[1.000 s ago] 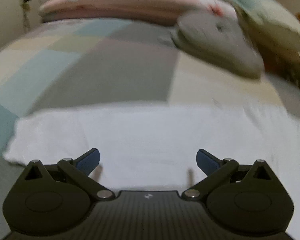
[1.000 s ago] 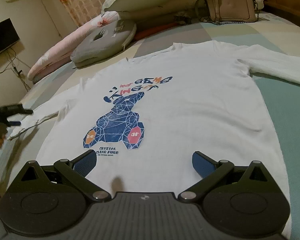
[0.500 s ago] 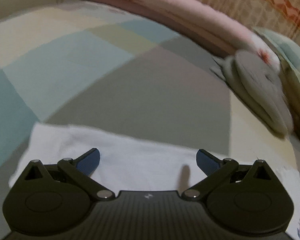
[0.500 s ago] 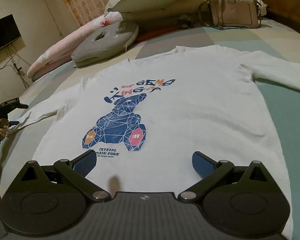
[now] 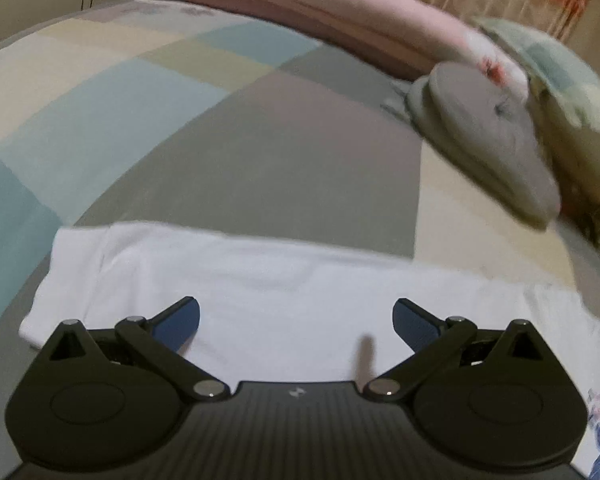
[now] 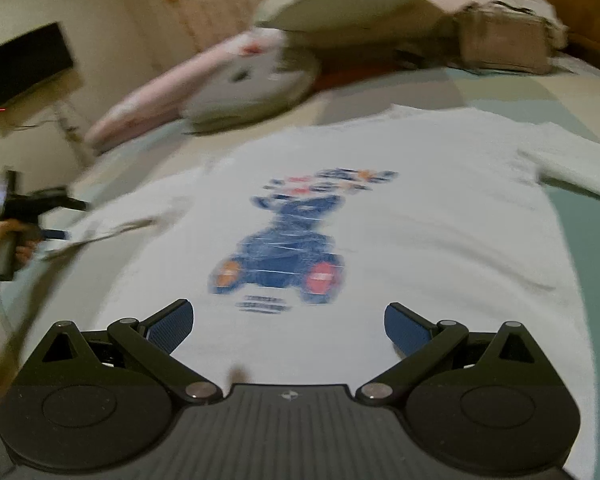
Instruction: Fold clothes
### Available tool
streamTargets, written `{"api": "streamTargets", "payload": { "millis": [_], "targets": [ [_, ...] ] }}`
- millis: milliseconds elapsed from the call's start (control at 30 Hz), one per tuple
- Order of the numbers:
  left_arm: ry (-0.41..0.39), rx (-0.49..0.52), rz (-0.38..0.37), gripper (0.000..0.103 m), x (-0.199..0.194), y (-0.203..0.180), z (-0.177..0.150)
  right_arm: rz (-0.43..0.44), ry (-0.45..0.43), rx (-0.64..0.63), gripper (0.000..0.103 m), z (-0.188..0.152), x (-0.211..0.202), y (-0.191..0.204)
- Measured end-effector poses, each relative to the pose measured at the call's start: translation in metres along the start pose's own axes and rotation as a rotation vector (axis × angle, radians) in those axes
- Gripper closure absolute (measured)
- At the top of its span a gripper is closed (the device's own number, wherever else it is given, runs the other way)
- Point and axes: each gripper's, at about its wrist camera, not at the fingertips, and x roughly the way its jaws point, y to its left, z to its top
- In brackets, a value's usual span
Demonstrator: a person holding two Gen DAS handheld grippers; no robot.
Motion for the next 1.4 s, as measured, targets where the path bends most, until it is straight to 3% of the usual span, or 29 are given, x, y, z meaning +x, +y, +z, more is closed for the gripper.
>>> {"api": "streamTargets", "payload": {
  "millis": [100, 233, 267, 433, 567, 767, 867, 1000, 1233, 1300, 1400],
  "targets": [
    [0.006, -0.031, 0.043, 0.001, 0.0, 0.008, -0.002, 0.135, 0.026, -0.039, 0.0, -0.001, -0.003, 0.012],
    [0.028, -0.044, 0.232, 0.003, -0.012, -0.003, 0.003, 0.221, 0.058, -0.136, 0.0, -0.007, -0.006, 0.036],
    [0.023, -0.026, 0.228, 0.003, -0.018, -0.01, 0.003, 0.223, 0.058, -0.159, 0.0, -0.008, -0.007, 0.04],
    [0.003, 0.084, 0.065, 0.001, -0.044, -0.065, -0.005, 0.249, 0.049, -0.187, 0.0, -0.01, -0.013, 0.048],
    [0.014, 0.17, -0.042, 0.001, -0.034, -0.113, -0.015, 0.226, 0.037, -0.171, 0.0, -0.01, -0.017, 0.044],
    [0.002, 0.303, 0.014, 0.001, 0.013, -0.159, -0.037, 0.188, 0.022, -0.167, 0.0, -0.009, -0.018, 0.04],
    [-0.007, 0.396, 0.066, 0.001, 0.019, -0.156, -0.057, 0.179, 0.02, -0.163, 0.0, -0.008, -0.017, 0.038],
    [-0.033, 0.443, 0.1, 0.001, 0.007, -0.161, -0.062, 0.181, 0.015, -0.144, 0.0, -0.008, -0.018, 0.035],
    [-0.079, 0.608, -0.12, 0.001, -0.02, -0.221, -0.082, 0.168, 0.019, -0.134, 0.0, -0.008, -0.013, 0.034],
    [-0.066, 0.645, -0.121, 0.001, -0.012, -0.231, -0.089, 0.161, 0.022, -0.131, 0.0, -0.008, -0.012, 0.033],
    [-0.056, 0.691, -0.064, 0.001, 0.004, -0.233, -0.1, 0.159, 0.019, -0.128, 0.0, -0.008, -0.012, 0.032]
  ]
}}
